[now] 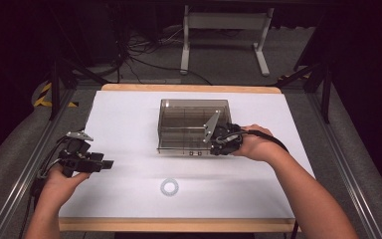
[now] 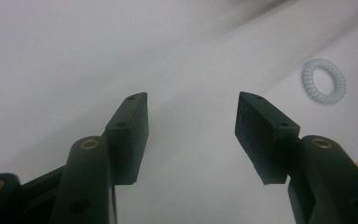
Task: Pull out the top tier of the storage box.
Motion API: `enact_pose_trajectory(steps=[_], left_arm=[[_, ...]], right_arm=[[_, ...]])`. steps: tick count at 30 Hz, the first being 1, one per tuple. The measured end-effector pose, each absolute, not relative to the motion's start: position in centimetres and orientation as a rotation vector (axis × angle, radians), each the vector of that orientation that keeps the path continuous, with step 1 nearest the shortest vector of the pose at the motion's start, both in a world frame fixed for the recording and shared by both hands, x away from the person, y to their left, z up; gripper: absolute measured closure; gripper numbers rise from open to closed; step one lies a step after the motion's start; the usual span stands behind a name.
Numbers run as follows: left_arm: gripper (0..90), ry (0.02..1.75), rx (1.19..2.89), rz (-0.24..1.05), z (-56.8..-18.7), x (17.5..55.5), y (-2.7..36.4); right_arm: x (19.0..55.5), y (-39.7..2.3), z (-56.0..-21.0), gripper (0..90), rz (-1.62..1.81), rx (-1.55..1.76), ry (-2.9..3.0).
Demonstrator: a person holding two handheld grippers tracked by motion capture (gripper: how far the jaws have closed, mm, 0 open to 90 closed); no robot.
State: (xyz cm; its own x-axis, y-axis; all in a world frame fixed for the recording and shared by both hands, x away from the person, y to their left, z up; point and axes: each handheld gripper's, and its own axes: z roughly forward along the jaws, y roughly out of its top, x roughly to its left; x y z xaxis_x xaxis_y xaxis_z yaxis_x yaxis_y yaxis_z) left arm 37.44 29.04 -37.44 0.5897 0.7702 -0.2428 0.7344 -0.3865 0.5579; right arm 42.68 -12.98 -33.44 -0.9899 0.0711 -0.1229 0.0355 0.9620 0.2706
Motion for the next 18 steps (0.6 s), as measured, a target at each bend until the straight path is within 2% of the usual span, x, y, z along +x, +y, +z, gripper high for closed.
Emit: enact_pose_trajectory(steps=[18], left_arm=[[44.9, 1.181, 2.190, 0.071, -37.4, 37.6, 28.9]], right_arm=[[41.3, -13.2, -33.8, 86.5, 0.412, 0.041, 2.986]])
